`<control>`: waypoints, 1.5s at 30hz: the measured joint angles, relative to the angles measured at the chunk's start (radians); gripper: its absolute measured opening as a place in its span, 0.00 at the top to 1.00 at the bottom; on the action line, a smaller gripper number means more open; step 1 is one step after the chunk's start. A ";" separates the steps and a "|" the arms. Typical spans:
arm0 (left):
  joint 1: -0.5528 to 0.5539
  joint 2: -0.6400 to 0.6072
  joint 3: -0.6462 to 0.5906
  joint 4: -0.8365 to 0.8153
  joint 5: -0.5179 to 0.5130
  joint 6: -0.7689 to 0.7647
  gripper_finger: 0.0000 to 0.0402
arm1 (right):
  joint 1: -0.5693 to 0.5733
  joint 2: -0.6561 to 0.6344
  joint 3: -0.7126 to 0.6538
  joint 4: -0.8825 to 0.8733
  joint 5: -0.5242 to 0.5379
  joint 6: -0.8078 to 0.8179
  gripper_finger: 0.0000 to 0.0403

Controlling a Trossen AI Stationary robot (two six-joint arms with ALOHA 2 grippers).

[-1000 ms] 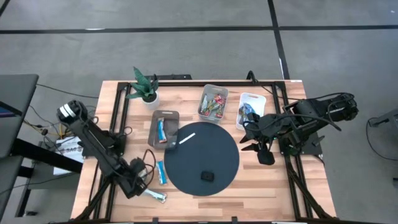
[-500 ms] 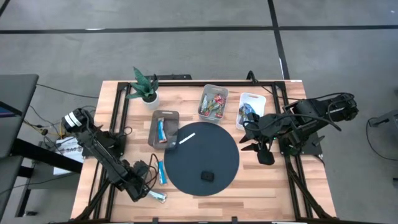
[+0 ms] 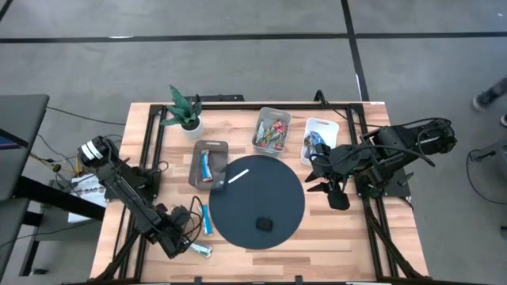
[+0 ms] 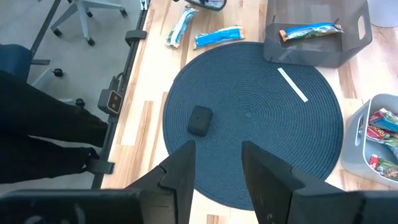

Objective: Pick and place Granola Bars by type
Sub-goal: Put the left orange granola bar into the black transparent bin

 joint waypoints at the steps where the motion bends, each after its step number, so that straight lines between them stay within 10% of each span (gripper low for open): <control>1: 0.000 -0.014 0.005 -0.003 -0.025 -0.009 0.99 | 0.000 0.000 0.000 0.000 0.000 -0.006 0.70; 14: 0.090 -0.340 0.076 -0.174 -0.462 -0.059 1.00 | -0.001 0.000 0.000 0.061 -0.022 -0.073 0.70; 35: 0.722 -0.433 0.078 -0.130 -0.511 0.539 0.99 | -0.001 0.000 0.000 0.100 0.008 -0.077 0.70; 45: 0.854 -0.432 0.078 -0.008 -0.464 0.673 0.77 | -0.001 0.000 0.000 0.098 0.008 -0.077 0.70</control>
